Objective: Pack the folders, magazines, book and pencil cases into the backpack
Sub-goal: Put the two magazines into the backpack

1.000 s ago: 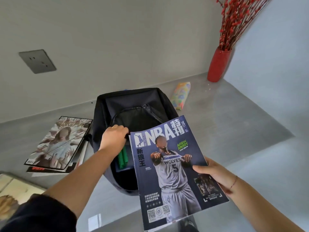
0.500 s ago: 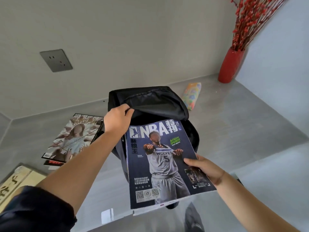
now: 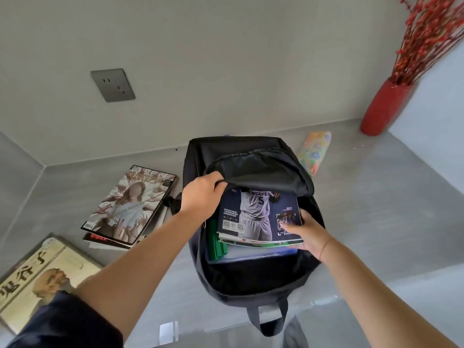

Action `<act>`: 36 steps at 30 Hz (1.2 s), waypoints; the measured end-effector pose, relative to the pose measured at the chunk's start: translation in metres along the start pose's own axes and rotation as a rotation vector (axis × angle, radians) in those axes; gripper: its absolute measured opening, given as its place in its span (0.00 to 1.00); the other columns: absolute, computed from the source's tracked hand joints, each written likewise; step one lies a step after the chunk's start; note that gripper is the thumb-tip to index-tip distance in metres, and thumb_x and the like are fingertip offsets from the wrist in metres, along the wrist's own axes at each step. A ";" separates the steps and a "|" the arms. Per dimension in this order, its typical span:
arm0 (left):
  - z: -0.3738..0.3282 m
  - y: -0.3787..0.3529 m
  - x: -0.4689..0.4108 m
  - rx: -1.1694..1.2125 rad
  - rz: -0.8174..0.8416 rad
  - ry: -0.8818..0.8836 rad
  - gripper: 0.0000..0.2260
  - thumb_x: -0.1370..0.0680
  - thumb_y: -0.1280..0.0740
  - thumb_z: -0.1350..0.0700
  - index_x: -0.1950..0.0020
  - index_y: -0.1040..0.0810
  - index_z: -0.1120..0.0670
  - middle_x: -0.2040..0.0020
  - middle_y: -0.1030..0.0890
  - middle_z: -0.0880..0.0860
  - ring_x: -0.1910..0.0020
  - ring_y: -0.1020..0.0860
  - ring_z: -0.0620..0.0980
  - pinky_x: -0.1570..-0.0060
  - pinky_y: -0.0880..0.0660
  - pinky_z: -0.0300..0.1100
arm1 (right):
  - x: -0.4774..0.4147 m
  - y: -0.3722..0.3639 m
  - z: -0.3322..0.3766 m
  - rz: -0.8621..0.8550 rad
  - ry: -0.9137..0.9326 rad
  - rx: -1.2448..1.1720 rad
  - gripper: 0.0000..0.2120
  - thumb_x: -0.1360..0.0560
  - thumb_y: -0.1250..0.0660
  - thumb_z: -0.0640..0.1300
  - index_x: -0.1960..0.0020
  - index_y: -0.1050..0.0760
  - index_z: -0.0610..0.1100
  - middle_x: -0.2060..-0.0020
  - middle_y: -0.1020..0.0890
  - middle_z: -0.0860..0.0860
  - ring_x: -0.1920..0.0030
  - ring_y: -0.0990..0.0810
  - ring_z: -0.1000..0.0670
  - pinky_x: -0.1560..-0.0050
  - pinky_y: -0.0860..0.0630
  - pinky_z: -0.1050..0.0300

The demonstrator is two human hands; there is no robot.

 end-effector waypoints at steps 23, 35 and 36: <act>0.014 -0.006 0.025 0.090 -0.018 -0.129 0.15 0.25 0.31 0.50 0.41 0.20 0.55 0.41 0.19 0.52 0.40 0.25 0.52 0.39 0.30 0.46 | 0.034 -0.114 0.069 -0.108 0.436 0.833 0.14 0.29 0.42 0.33 0.64 0.23 0.49 0.63 0.19 0.52 0.59 0.22 0.50 0.58 0.28 0.57; 0.243 0.070 0.111 0.127 -0.178 0.652 0.16 0.21 0.40 0.56 0.34 0.28 0.57 0.35 0.26 0.58 0.41 0.25 0.57 0.45 0.28 0.48 | 0.007 -0.325 -0.003 0.360 0.019 0.356 0.06 0.27 0.36 0.35 0.60 0.31 0.43 0.62 0.33 0.47 0.58 0.34 0.48 0.54 0.37 0.56; 0.258 0.070 0.114 0.140 -0.156 0.706 0.17 0.20 0.40 0.55 0.32 0.30 0.57 0.34 0.27 0.59 0.40 0.25 0.58 0.44 0.29 0.49 | -0.001 -0.329 -0.008 0.338 -0.028 0.348 0.10 0.26 0.35 0.36 0.63 0.34 0.44 0.64 0.34 0.48 0.60 0.34 0.49 0.54 0.38 0.57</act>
Point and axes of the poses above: each hand's wrist, its own x-axis away from the middle knuckle, its own y-axis out of the back of the hand, z = x × y, the point moved 5 cm from there along -x, towards the middle knuckle
